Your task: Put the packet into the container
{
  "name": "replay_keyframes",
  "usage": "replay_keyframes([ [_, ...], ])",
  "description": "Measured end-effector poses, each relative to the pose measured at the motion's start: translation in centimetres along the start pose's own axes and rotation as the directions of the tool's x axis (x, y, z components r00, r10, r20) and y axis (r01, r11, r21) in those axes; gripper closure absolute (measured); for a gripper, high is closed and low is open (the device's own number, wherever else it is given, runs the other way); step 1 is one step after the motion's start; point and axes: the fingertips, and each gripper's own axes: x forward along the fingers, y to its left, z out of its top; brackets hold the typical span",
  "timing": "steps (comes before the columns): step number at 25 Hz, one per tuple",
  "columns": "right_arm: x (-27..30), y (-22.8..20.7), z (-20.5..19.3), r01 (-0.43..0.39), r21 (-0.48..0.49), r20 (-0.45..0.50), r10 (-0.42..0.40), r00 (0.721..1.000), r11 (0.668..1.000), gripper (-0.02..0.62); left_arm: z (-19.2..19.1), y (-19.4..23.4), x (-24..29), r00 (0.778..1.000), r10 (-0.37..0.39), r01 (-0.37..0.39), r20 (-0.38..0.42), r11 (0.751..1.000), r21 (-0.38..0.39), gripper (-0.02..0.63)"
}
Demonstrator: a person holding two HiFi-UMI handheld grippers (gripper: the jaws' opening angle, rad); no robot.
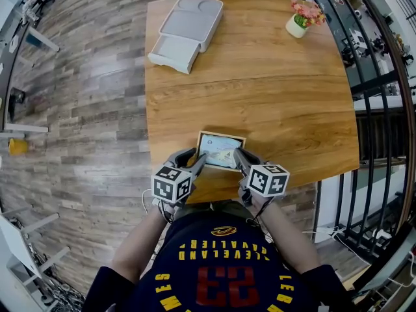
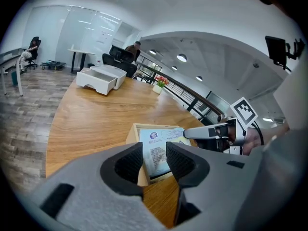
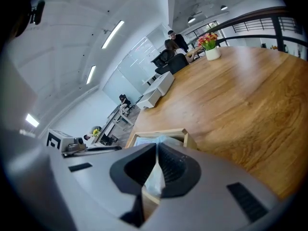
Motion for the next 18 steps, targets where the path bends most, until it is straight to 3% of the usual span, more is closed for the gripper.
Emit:
replay_keyframes([
  [18, 0.6, -1.3, -0.2, 0.028, -0.037, -0.031, -0.029, 0.999, 0.999, 0.574, 0.1, -0.4, 0.6, 1.000, -0.005, 0.005, -0.006, 1.000, -0.007, 0.452],
])
